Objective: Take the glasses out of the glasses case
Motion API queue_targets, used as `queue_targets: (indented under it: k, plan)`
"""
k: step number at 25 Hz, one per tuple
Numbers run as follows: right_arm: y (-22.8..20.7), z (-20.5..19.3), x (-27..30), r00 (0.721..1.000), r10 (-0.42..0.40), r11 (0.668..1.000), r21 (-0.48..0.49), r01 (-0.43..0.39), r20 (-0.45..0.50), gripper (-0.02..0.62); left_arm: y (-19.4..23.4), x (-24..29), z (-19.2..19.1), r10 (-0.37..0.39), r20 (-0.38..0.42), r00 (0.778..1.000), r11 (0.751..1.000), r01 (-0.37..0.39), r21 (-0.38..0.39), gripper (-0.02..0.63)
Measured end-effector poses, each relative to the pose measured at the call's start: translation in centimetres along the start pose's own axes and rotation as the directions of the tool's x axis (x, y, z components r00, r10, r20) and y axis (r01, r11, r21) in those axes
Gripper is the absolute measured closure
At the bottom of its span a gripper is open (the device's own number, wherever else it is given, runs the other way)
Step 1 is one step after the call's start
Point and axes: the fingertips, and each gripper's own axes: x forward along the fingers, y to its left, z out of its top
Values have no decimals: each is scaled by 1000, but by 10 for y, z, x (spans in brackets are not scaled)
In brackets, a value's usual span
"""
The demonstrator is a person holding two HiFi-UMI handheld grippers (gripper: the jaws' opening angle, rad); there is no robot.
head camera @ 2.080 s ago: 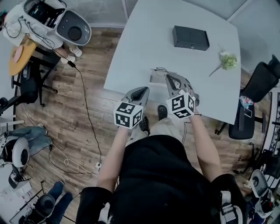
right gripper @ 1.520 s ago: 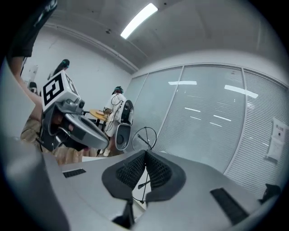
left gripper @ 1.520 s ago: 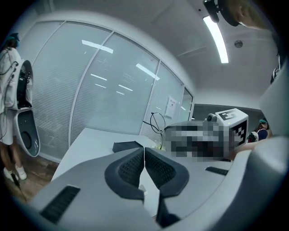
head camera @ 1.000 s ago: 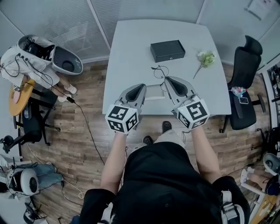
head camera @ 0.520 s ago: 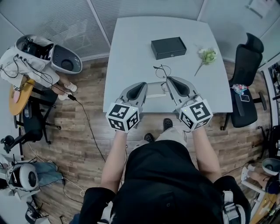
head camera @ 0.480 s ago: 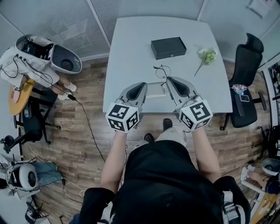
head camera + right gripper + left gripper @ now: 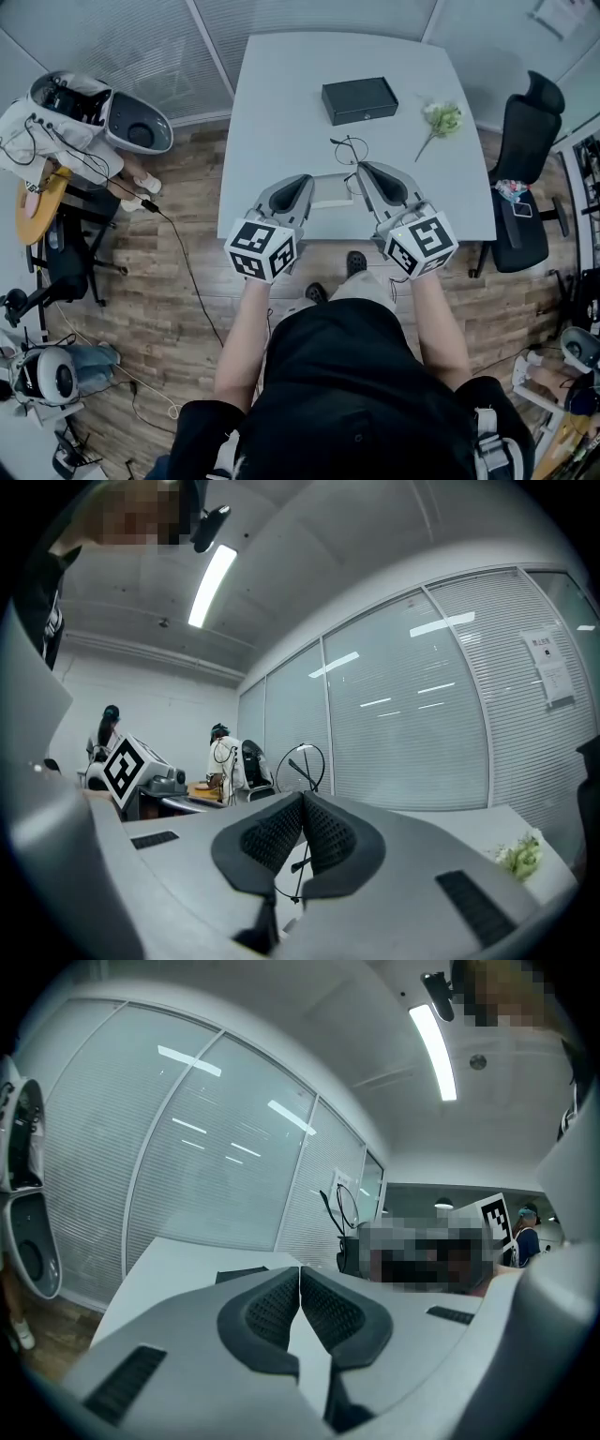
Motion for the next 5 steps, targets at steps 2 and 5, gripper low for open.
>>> queue_targets:
  k: [2,5]
  plan:
    - [0,-1,2,1000,2,1000,6,-2,1,575,2,1,-1,0,-2,1000,1000,0,0,581]
    - [1,-4,4,1000,5,1000,7,-5,-2,575,5,1,-1,-1,-2,1000,1000,1,0,581]
